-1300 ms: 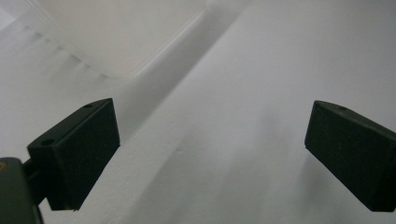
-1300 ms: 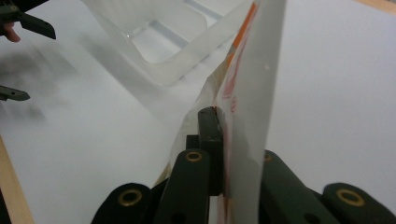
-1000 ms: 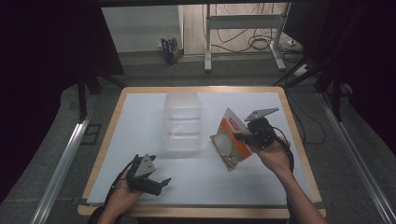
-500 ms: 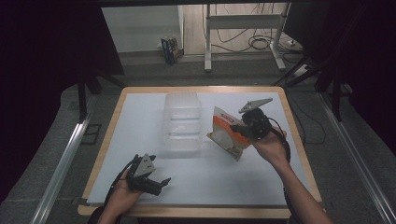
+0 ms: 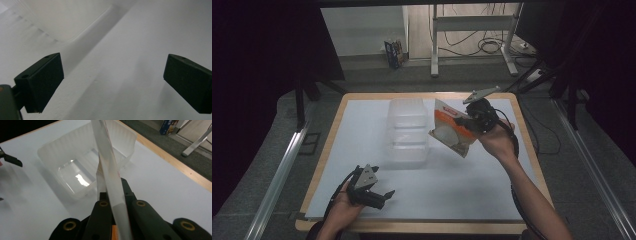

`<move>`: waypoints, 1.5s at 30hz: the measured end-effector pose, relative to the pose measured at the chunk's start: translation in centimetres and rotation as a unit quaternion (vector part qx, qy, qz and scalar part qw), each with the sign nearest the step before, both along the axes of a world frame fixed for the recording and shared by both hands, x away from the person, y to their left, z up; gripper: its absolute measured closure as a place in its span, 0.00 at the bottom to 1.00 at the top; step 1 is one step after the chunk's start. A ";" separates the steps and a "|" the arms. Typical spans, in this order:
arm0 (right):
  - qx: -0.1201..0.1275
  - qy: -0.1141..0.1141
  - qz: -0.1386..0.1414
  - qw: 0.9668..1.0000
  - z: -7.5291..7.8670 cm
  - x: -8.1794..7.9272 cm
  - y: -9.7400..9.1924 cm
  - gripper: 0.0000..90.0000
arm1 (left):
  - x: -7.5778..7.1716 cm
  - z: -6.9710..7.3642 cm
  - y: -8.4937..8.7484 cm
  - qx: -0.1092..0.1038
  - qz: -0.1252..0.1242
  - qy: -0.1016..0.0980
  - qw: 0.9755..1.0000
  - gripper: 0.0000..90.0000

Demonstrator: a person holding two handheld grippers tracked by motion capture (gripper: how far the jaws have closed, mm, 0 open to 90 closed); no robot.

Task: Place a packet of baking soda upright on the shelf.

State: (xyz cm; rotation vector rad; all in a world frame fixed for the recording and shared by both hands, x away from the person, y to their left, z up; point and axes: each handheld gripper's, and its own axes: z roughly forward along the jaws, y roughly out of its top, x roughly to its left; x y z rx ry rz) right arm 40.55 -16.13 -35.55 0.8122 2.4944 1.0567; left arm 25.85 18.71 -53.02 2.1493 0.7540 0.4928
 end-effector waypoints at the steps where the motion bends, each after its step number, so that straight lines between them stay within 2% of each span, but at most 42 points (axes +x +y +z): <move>1: -0.001 -0.002 0.000 1.000 0.2 0.3 0.2 0.98 | 0.0 0.0 0.0 0.000 0.000 0.000 1.000 0.03; 8: -0.009 -0.012 0.004 1.000 1.2 2.2 2.2 0.98 | 0.0 0.0 0.0 -0.001 -0.001 -0.001 1.000 0.03; 15: -0.008 -0.010 0.005 1.000 1.3 3.7 4.0 0.98 | 0.0 0.0 0.1 0.000 -0.002 -0.002 1.000 0.03; 17: -0.012 -0.012 0.008 1.000 1.2 4.4 4.9 0.98 | 0.0 0.0 0.1 0.001 -0.002 -0.003 1.000 0.03; 29: -0.011 -0.013 0.015 1.000 1.0 6.4 7.7 0.98 | -0.1 0.0 -0.1 0.006 -0.005 -0.005 1.000 0.03; 30: -0.013 -0.012 0.018 1.000 0.9 6.7 8.4 0.98 | -0.1 0.0 -0.1 0.006 -0.005 -0.005 1.000 0.03; 37: -0.016 -0.011 0.031 0.999 0.5 7.6 10.3 0.98 | -0.1 0.0 -0.1 0.008 -0.007 -0.005 1.000 0.03; 39: -0.014 -0.009 0.037 0.999 0.1 8.0 11.4 0.98 | -0.1 0.0 -0.1 0.008 -0.007 -0.006 1.000 0.03; 45: -0.020 -0.010 0.048 0.999 -0.3 8.3 13.1 0.98 | -0.1 0.0 -0.1 0.008 -0.008 -0.007 1.000 0.03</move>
